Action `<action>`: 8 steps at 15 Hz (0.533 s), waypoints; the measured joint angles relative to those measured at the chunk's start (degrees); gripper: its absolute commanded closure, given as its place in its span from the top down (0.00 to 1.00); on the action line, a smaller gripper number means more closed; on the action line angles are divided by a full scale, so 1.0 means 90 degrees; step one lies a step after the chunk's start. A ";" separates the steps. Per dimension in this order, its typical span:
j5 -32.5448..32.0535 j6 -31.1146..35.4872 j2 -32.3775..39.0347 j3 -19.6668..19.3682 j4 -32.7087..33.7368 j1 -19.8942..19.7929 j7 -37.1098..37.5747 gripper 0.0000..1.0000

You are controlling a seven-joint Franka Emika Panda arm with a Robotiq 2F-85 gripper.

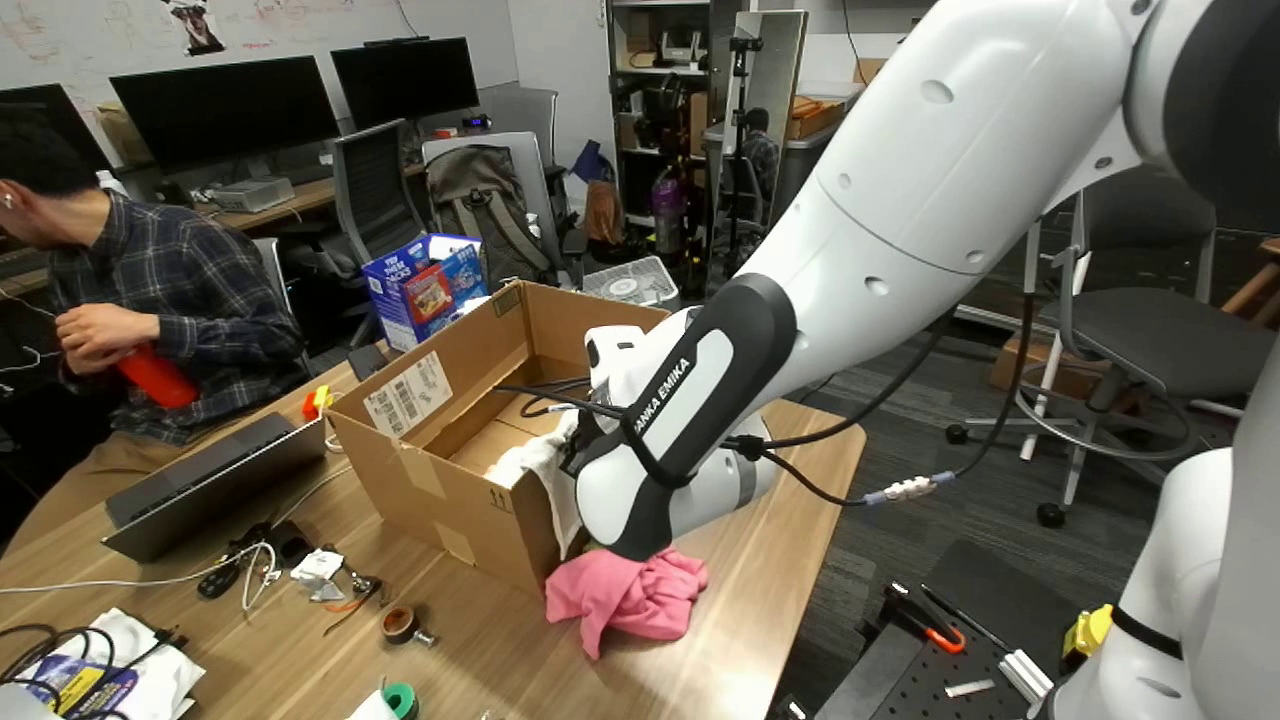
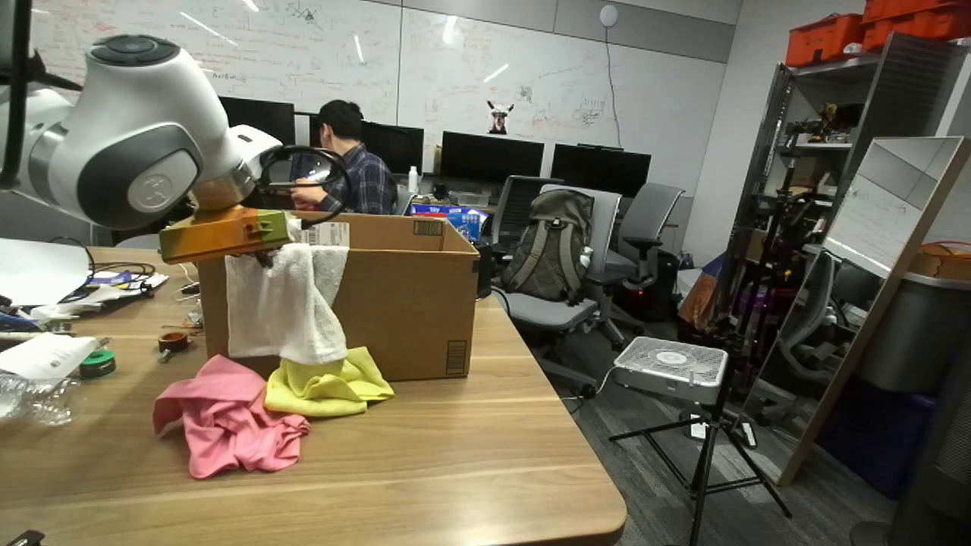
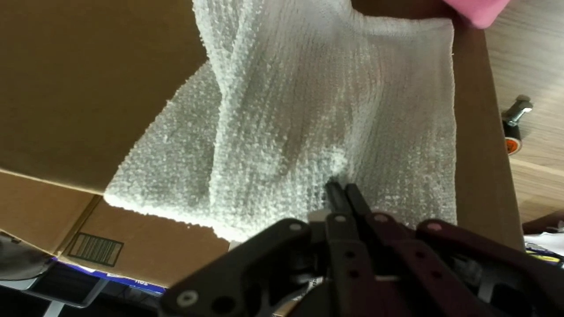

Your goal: Pick up the clothes from the table and put them in the box

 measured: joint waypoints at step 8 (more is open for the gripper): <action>0.0402 -0.0048 -0.0294 0.0097 0.0062 0.0103 0.0393 0.02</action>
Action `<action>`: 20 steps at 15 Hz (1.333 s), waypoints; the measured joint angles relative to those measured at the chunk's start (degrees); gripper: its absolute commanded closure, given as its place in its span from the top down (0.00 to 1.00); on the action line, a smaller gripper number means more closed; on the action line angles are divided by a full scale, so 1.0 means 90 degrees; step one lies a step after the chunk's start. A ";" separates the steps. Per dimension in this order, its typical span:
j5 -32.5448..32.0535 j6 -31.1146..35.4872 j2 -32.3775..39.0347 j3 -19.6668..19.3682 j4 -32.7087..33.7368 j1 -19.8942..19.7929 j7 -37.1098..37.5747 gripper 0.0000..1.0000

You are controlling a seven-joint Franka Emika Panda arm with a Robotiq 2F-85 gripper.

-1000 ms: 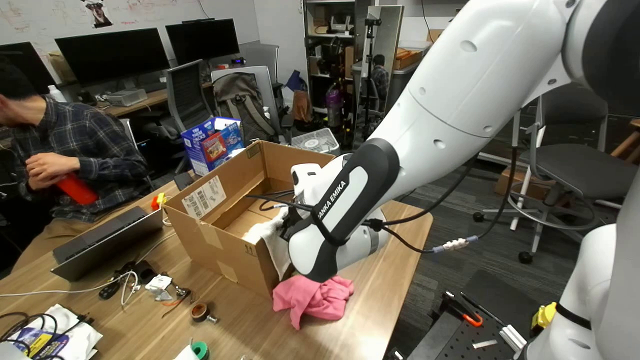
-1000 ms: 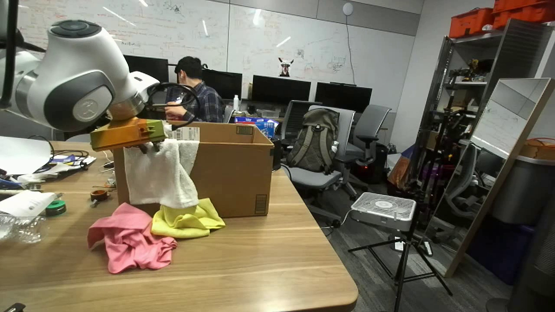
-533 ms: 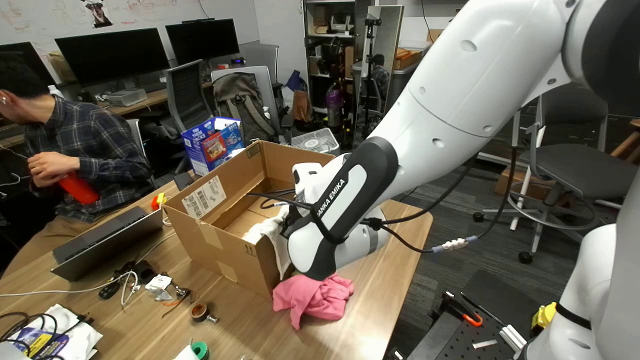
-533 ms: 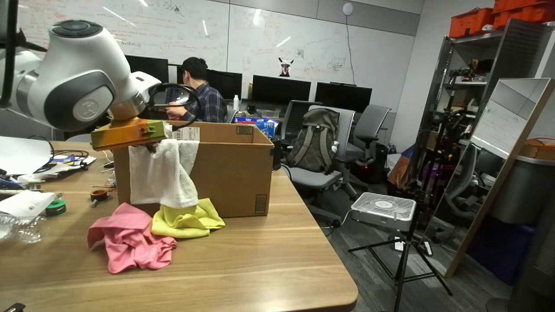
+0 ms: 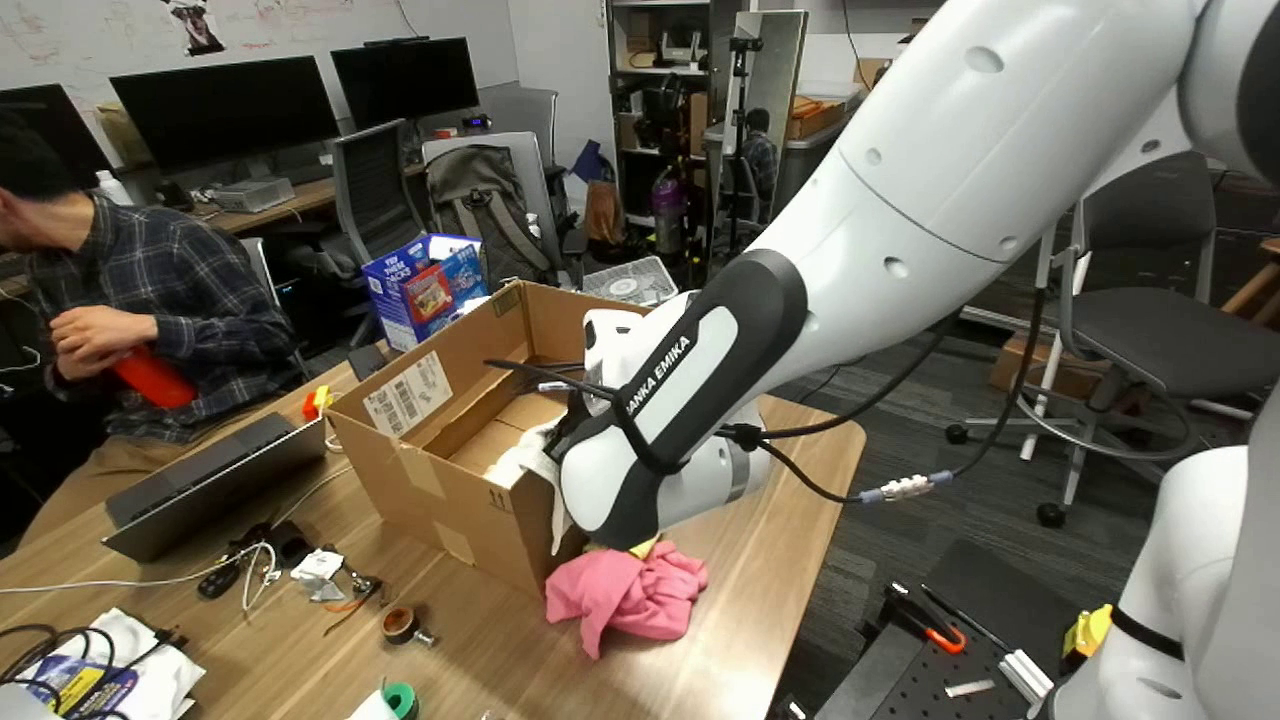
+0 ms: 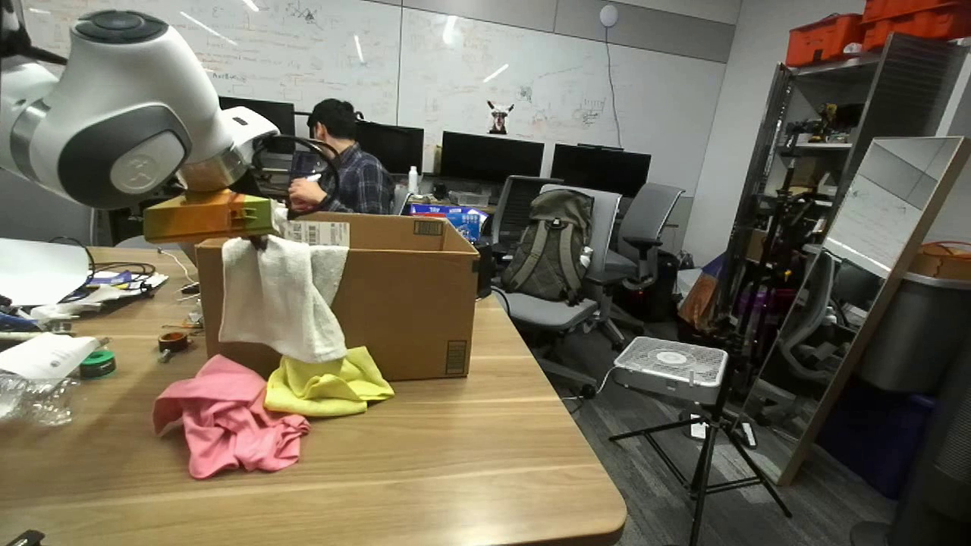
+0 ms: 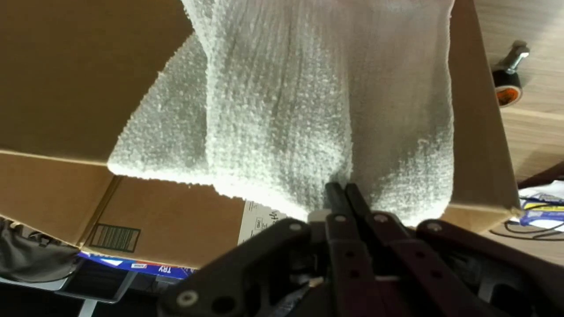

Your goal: Pick up the clothes from the table and put them in the box

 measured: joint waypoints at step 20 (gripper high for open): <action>0.2491 -0.0209 -0.0771 0.0136 0.0824 0.0577 -0.0062 0.01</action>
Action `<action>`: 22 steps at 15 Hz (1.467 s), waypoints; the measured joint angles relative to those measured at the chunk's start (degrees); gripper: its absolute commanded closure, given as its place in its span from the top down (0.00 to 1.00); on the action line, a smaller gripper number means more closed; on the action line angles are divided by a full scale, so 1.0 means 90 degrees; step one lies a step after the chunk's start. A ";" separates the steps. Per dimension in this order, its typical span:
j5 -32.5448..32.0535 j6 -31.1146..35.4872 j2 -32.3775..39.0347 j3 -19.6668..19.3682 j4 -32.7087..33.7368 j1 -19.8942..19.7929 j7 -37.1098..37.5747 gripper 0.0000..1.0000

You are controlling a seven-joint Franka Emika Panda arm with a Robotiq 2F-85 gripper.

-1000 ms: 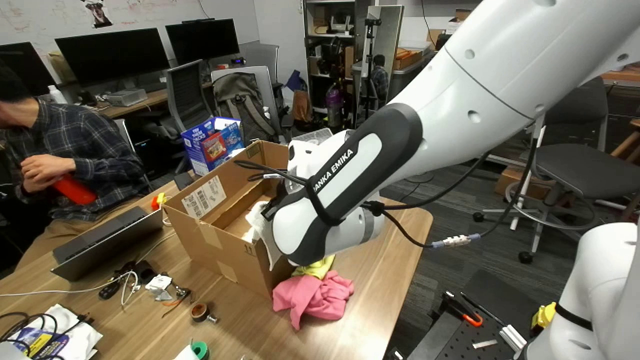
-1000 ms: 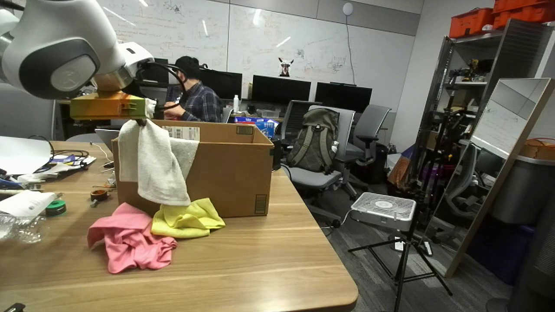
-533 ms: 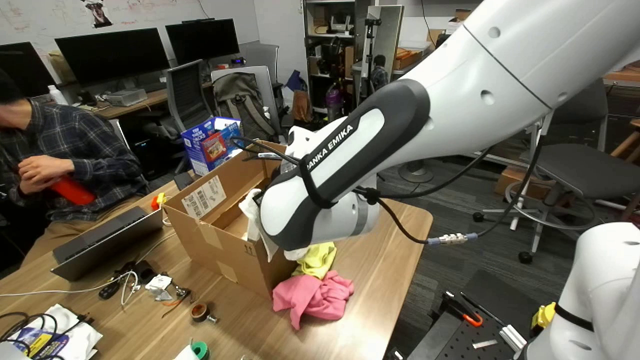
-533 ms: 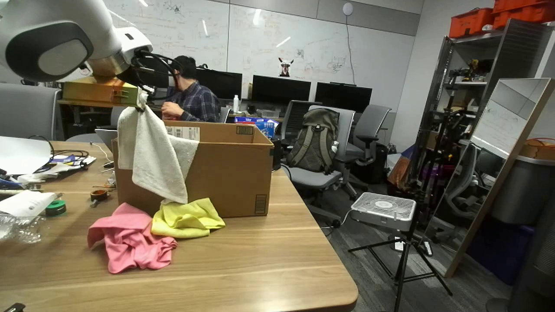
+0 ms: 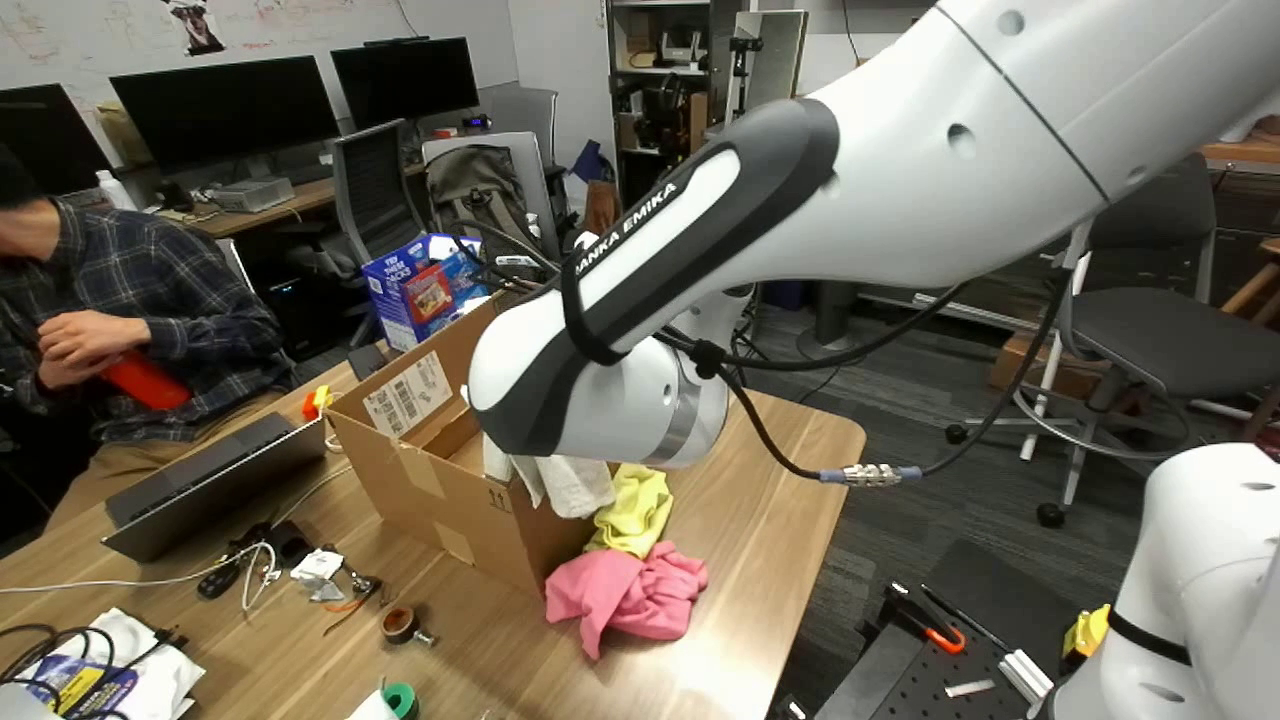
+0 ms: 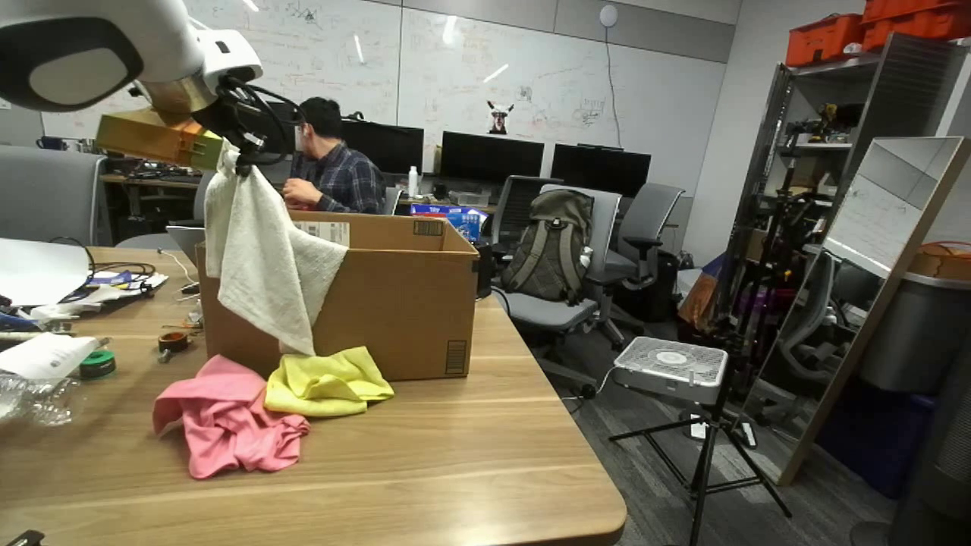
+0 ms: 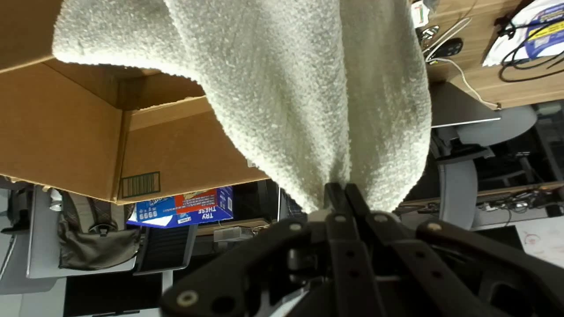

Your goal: Pick up the clothes from the table and put them in the box

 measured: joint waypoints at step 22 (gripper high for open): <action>0.3897 0.0001 -0.0465 0.0299 0.1511 0.0265 -0.1861 0.02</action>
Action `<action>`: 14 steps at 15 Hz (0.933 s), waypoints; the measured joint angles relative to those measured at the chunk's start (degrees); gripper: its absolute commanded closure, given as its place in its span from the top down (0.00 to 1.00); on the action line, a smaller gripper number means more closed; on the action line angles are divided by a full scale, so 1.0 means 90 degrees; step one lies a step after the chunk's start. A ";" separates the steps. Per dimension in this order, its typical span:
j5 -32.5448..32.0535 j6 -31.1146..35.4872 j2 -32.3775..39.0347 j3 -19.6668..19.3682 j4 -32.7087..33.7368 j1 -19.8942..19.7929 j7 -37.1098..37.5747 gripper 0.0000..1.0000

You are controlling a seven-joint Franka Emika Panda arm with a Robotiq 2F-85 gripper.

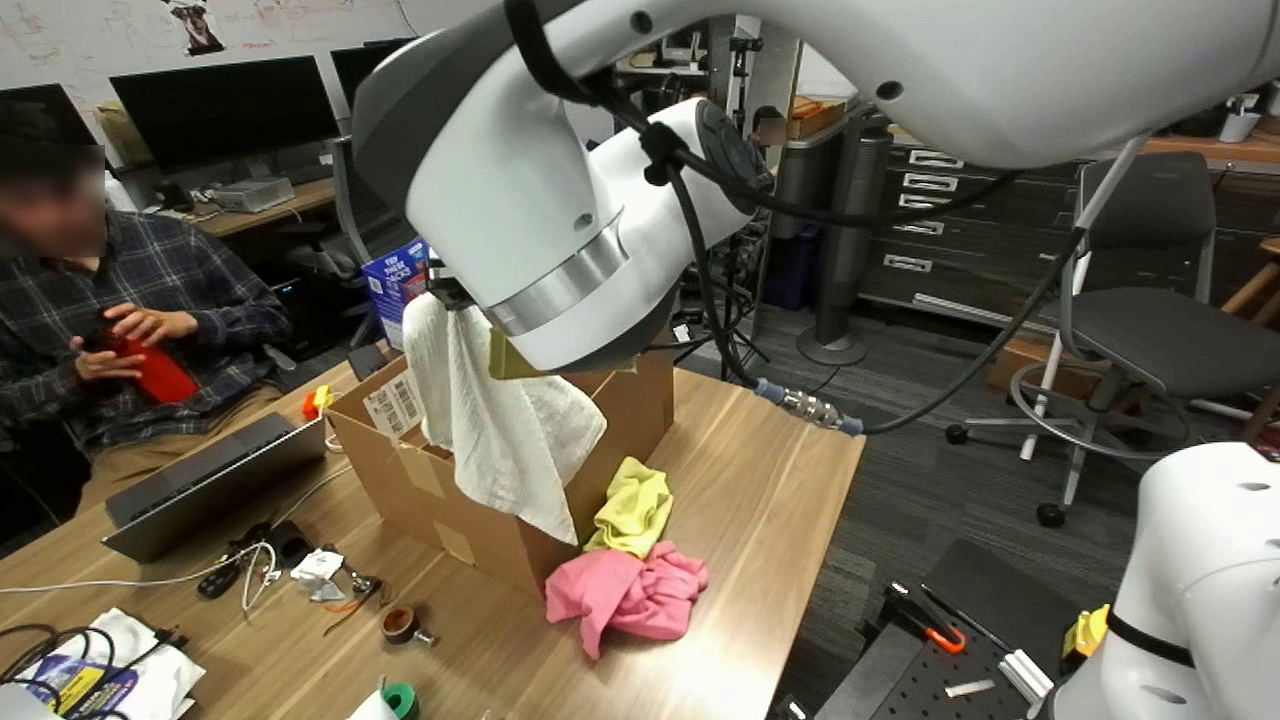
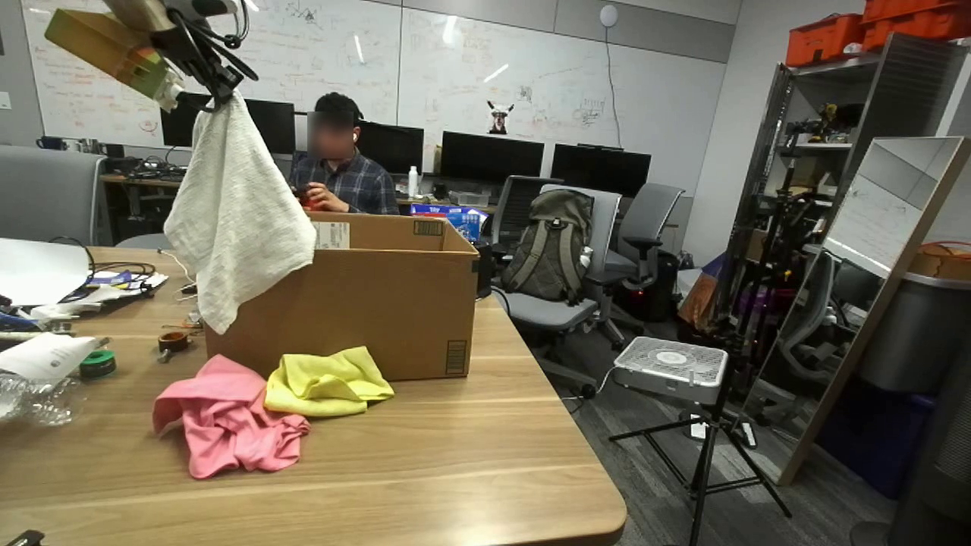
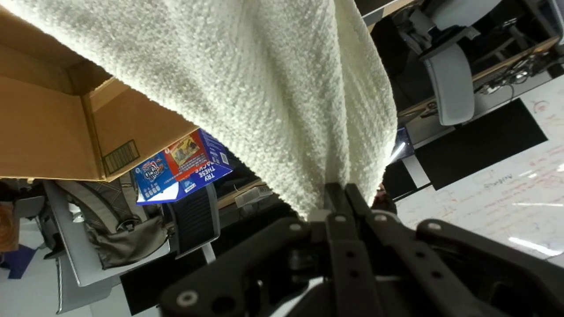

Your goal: Pick up the clothes from the table and put them in the box

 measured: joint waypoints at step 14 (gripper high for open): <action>0.2532 0.0962 0.0266 0.0183 0.1801 0.0135 -0.1869 0.02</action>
